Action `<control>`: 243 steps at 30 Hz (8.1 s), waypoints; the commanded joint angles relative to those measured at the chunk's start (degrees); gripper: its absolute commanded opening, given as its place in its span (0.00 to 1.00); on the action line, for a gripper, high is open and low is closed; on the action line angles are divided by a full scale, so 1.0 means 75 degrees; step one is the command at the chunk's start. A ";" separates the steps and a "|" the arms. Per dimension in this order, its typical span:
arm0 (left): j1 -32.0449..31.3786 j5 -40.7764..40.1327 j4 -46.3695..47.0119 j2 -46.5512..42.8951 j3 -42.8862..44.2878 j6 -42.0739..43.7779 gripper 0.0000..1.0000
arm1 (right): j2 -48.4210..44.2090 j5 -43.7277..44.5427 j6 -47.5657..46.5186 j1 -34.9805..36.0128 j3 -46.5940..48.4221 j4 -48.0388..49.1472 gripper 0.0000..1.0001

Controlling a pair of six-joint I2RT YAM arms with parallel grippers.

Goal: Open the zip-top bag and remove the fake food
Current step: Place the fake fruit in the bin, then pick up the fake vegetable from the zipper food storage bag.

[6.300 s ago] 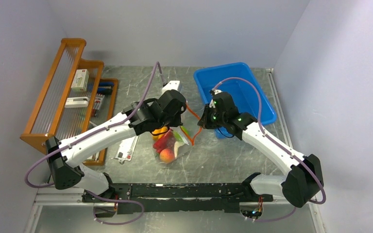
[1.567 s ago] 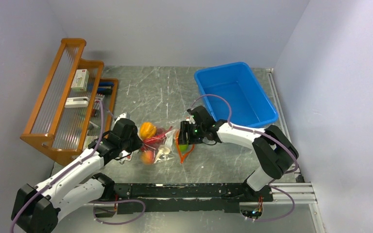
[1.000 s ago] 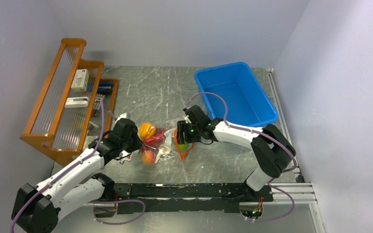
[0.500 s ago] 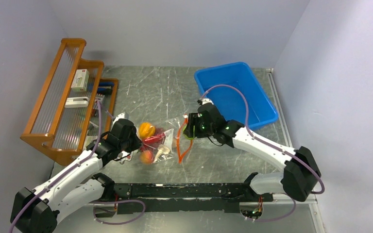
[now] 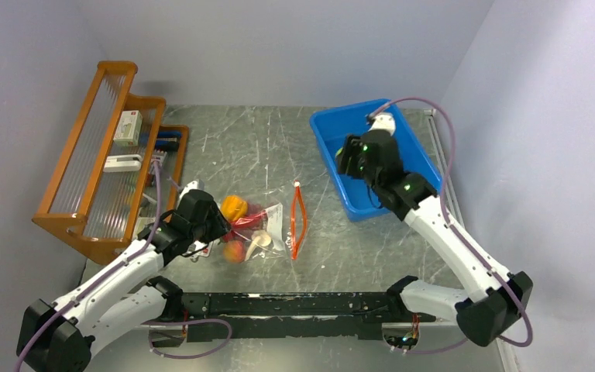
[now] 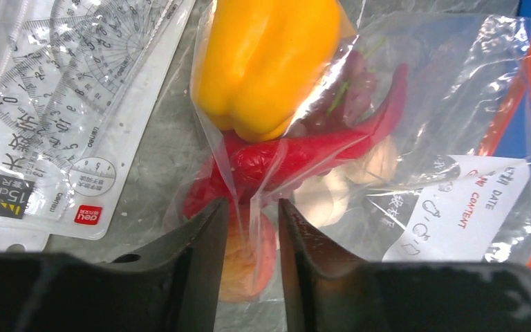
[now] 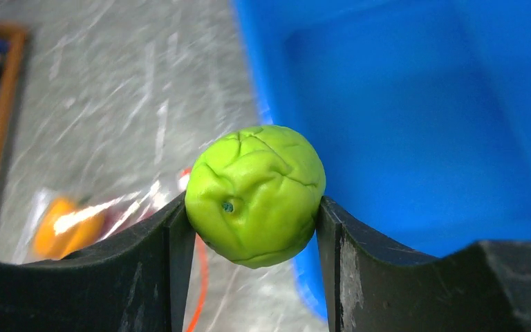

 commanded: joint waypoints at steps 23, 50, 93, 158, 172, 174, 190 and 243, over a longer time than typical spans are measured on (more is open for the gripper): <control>0.0049 -0.0605 -0.1197 -0.1145 0.1447 0.0203 0.73 | 0.0393 -0.2125 -0.0125 -0.3151 -0.2176 -0.1575 0.31; 0.0049 -0.1038 -0.1669 -0.2494 0.1037 -0.0124 0.99 | 0.6394 -0.5052 -0.0891 -0.3205 0.2888 0.0460 0.41; 0.0055 -0.0830 -0.1741 -0.0824 0.1387 -0.0185 0.99 | 0.0039 -0.6912 0.1064 -0.1220 -0.3158 0.3164 0.40; 0.0049 0.0098 -0.1236 0.0471 0.1220 0.0172 0.82 | 0.2985 -0.5125 0.1462 0.1065 -0.3309 0.5115 0.56; 0.0049 -0.0066 -0.1085 0.0876 0.0777 -0.0174 0.49 | 0.2688 -0.5316 0.1660 0.1256 -0.3904 0.7056 0.50; 0.0049 -0.0037 -0.1062 0.0804 0.0606 -0.0270 0.40 | 0.2670 -0.5342 0.1577 0.1277 -0.3938 0.7217 0.50; 0.0050 0.0318 -0.0665 0.0471 0.0018 -0.0242 0.07 | 0.3286 -0.3889 0.0146 0.2343 -0.3208 0.6420 0.57; 0.0049 0.0020 -0.1174 -0.0580 -0.0068 -0.0253 0.07 | 0.4173 -0.3493 0.0629 0.2439 -0.2887 0.6784 0.64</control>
